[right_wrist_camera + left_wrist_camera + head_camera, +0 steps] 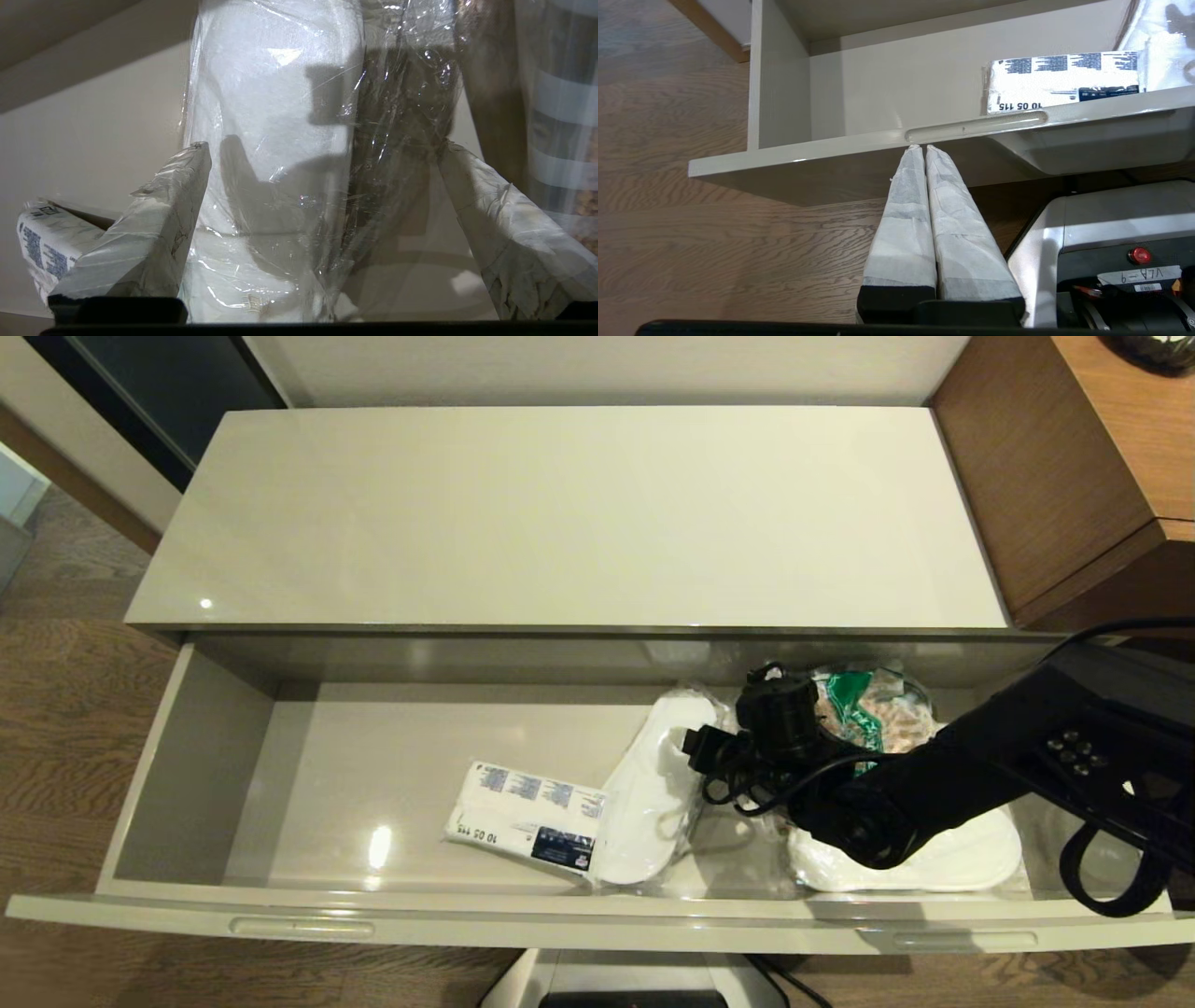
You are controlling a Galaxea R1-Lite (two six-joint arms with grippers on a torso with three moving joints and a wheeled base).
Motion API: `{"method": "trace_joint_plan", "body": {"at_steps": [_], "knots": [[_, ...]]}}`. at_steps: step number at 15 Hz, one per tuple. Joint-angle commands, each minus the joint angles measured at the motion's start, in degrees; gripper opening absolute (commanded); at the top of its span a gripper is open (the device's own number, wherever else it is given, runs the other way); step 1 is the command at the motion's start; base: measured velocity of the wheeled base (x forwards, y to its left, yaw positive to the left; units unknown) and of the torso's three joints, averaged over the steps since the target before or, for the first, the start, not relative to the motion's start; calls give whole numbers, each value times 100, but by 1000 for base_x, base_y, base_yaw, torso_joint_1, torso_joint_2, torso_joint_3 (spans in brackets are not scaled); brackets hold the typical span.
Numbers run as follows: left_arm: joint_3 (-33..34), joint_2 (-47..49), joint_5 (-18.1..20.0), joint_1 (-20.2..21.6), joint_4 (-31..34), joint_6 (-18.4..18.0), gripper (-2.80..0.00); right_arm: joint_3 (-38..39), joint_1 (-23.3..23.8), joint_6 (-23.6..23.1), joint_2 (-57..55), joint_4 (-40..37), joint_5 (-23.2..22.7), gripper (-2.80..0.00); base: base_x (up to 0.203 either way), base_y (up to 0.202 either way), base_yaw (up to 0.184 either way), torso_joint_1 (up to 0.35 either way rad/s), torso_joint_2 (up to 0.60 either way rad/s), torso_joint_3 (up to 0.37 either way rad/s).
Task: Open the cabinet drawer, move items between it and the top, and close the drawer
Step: Take out the disposable slippers from the drawer
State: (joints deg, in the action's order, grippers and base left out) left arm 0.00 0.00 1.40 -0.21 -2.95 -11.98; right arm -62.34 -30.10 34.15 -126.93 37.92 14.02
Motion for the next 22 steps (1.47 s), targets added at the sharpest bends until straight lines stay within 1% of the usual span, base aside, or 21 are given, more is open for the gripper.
{"method": "trace_joint_plan", "body": {"at_steps": [1,2,5,6,9,11,18,22], "knots": [[0,9,0,3,-3,-6,-280,-1,13,94,-25,-32,0,0,0,0,0,0,0,0],[0,9,0,3,-3,-6,-280,-6,13,128,-25,-67,-5,0,0,0,0,0,0,0],[0,9,0,3,-3,-6,-280,-171,13,459,-30,-502,-136,0,0,0,0,0,0,0],[0,9,0,3,-3,-6,-280,-191,13,488,-34,-541,-171,0,0,0,0,0,0,0],[0,9,0,3,-3,-6,-280,-358,57,831,-86,-980,-374,0,0,0,0,0,0,0],[0,9,0,3,-3,-6,-280,-465,57,923,-108,-1131,-422,0,0,0,0,0,0,0],[0,9,0,3,-3,-6,-280,-496,37,1024,-192,-1276,-409,0,0,0,0,0,0,0],[0,9,0,3,-3,-6,-280,-577,-5,999,-174,-1389,-409,0,0,0,0,0,0,0]]}}
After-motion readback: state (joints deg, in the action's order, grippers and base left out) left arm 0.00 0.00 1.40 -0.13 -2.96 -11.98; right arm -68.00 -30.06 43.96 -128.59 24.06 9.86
